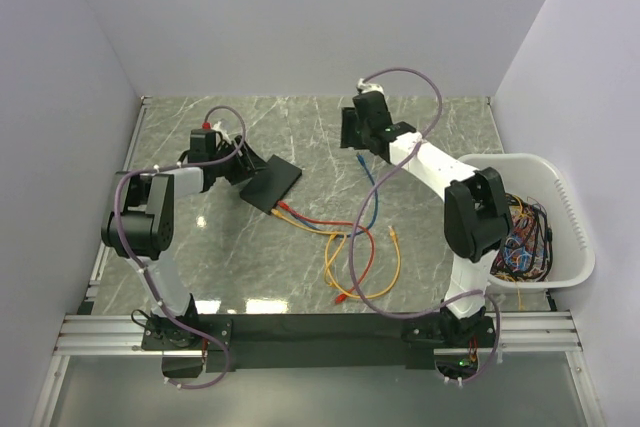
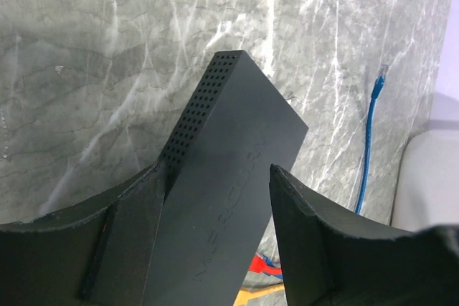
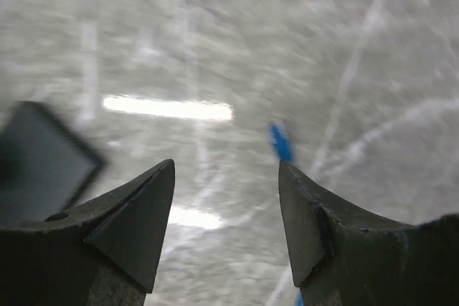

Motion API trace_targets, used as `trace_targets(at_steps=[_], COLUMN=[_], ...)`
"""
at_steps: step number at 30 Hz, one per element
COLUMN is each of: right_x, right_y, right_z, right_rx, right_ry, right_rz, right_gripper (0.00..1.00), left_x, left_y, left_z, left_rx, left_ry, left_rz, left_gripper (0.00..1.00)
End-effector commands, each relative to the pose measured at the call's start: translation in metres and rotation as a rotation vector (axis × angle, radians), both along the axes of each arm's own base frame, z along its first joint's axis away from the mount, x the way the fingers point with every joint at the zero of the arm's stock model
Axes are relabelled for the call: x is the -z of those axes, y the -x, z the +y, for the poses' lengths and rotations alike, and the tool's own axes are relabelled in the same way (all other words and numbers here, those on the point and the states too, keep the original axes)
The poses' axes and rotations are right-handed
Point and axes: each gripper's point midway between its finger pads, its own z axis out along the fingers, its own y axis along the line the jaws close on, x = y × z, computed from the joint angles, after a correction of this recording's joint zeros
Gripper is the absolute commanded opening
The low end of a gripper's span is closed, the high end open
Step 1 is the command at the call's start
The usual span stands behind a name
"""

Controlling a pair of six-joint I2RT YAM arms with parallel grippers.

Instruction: Insert the plug into the switch port

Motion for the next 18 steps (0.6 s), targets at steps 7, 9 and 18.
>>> trace_targets(at_steps=[7,9,18], right_x=[0.076,0.089,0.112], right_y=[-0.010,-0.012,-0.021], right_z=[-0.052,-0.055,-0.054], right_rx=[0.104,0.102,0.096], right_ry=[0.007,0.006,0.015], right_rz=[0.224,0.256,0.315], right_gripper=[0.67,0.67,0.65], left_x=[-0.032,-0.031,-0.031], left_y=[0.008,0.010,0.011], left_z=[-0.002,-0.002,-0.004], left_rx=[0.007,0.006,0.010], left_ry=[0.014,0.016,0.024], left_rz=[-0.079,-0.076,-0.078], left_gripper=[0.64,0.64,0.64])
